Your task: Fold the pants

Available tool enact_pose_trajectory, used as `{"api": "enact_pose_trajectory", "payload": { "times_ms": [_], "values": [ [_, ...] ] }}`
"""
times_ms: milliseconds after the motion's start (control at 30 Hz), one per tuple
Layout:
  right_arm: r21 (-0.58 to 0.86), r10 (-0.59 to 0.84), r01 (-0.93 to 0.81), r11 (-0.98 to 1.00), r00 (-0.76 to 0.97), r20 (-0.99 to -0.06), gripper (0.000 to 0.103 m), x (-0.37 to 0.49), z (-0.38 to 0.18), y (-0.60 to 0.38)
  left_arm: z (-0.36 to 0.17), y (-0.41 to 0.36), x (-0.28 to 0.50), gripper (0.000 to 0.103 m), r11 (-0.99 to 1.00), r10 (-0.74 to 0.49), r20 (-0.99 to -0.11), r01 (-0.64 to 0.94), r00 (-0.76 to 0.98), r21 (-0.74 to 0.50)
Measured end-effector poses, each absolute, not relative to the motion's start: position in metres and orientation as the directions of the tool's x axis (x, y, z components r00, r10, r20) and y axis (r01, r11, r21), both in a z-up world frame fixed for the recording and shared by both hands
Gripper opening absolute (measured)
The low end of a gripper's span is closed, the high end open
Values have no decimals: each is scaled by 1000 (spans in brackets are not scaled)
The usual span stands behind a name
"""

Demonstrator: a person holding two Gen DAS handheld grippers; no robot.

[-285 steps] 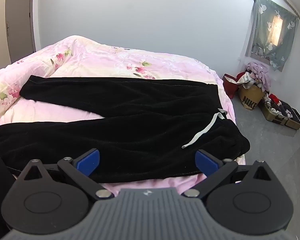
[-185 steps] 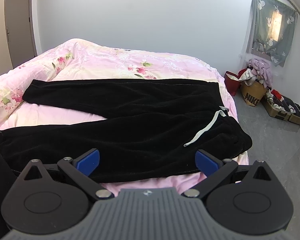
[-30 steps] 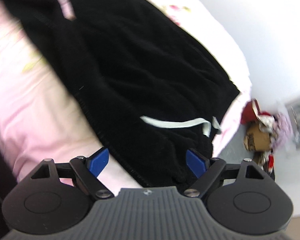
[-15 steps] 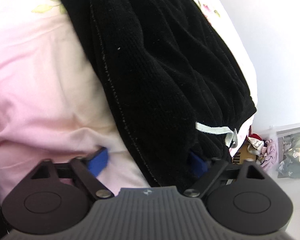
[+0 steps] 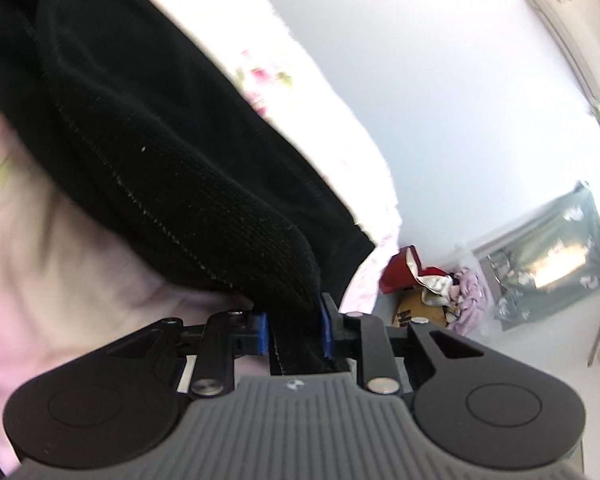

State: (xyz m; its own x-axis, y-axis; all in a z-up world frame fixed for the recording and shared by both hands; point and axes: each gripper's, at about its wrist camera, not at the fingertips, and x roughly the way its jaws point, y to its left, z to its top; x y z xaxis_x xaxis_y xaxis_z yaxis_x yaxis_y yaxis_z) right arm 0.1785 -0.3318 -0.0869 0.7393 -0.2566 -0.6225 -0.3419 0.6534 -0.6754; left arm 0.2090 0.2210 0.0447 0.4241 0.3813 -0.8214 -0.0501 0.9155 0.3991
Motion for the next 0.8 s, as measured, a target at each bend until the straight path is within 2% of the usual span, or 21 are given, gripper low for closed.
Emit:
{"api": "enact_pose_trajectory", "payload": {
  "times_ms": [233,433,800],
  "values": [
    [-644,-297,-268,716,719,-629,19,255,-68,-325,49,218,269,15,902,410,-785,-81,464,423],
    [-647,-328,-266,714,690,-646,19,332,-86,-322,22,218,335,15,892,428,-787,-67,445,447],
    [-605,-372,-336,722,548,-749,19,447,-183,-326,-55,214,434,15,861,481,-790,-35,381,508]
  ]
}}
